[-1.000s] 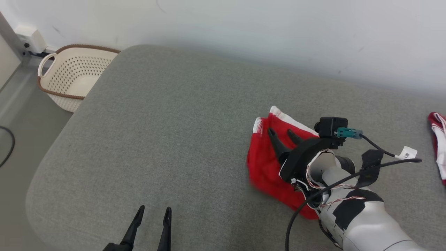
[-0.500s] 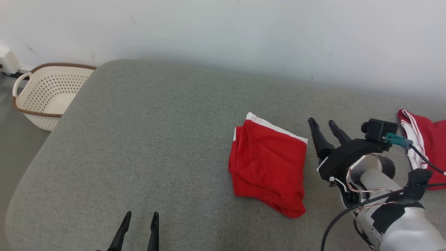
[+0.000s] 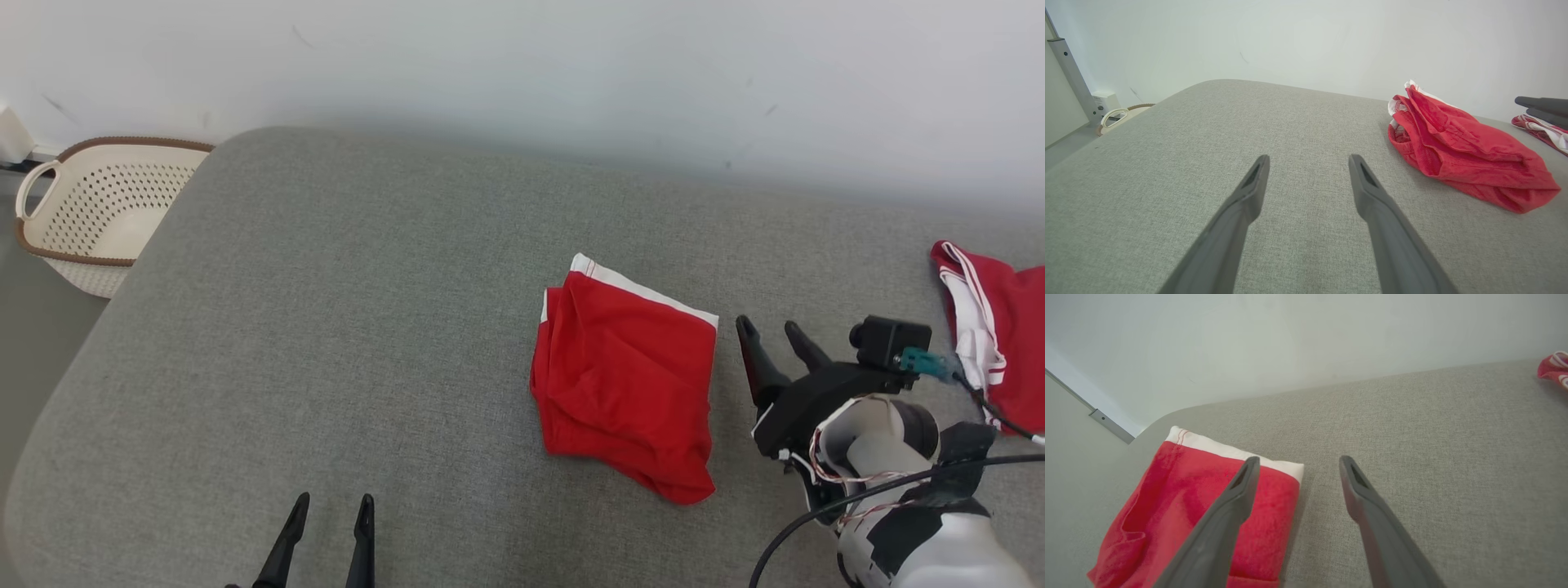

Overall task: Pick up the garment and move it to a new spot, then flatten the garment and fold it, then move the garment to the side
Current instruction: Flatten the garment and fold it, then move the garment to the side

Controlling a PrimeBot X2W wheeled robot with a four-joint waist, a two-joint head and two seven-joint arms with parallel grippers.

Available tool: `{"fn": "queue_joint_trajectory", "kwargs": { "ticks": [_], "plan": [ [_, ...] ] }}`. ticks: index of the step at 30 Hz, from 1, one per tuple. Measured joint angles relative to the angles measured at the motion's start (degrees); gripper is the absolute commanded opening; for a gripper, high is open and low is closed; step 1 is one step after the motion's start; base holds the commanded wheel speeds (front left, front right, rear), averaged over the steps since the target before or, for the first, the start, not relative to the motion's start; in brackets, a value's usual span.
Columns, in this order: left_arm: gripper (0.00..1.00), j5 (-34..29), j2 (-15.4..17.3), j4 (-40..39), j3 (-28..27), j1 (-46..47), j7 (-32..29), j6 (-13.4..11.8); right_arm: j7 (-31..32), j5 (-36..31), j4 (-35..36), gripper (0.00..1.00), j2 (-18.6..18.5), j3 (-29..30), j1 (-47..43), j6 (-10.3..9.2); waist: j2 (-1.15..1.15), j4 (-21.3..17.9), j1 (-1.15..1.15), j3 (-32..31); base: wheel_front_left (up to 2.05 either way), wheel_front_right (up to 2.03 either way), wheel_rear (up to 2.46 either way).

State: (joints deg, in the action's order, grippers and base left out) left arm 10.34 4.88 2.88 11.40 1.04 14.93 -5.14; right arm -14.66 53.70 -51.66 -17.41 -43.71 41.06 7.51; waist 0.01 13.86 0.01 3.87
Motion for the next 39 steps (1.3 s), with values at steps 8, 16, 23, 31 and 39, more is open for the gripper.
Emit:
{"fn": "queue_joint_trajectory", "kwargs": {
  "ticks": [8, 16, 23, 31, 39],
  "plan": [
    [1.0, -0.26, -0.2, 0.2, 0.24, 0.25, 0.0, 0.48, 2.49, 1.52, -3.08, 1.0, 2.37, -1.08, -0.61, 0.0, 0.0, 0.96, 0.0, 0.95, 0.0, 0.0, 0.0],
    [1.0, -0.32, -0.49, 0.37, 0.63, 0.43, 0.01, 0.51, 7.78, 5.21, -2.18, 1.0, 3.44, -3.2, -2.25, 0.0, 0.0, 1.71, 0.0, 1.01, 0.0, 0.0, 0.0],
    [1.0, -0.32, -0.65, 0.44, 0.86, 0.43, 0.01, 0.53, 12.01, 8.1, -1.34, 1.0, 3.64, -4.78, -3.09, 0.0, -0.01, 1.68, 0.0, 1.04, 0.0, 0.0, 0.0],
    [1.0, -0.31, -0.88, 0.63, 0.98, 0.52, 0.01, 0.58, 13.95, 10.27, -0.65, 0.0, 4.04, -6.09, -3.05, 0.0, -0.01, 1.79, 0.0, 1.46, 0.0, 0.0, 0.0],
    [1.0, -0.31, -1.03, 0.9, 0.66, 0.72, 0.01, 0.58, 10.32, 10.24, -0.23, 0.0, 2.61, -7.35, -2.42, 0.0, 0.0, 1.43, 0.0, 1.36, 0.0, 0.0, 0.0]
  ]
}}
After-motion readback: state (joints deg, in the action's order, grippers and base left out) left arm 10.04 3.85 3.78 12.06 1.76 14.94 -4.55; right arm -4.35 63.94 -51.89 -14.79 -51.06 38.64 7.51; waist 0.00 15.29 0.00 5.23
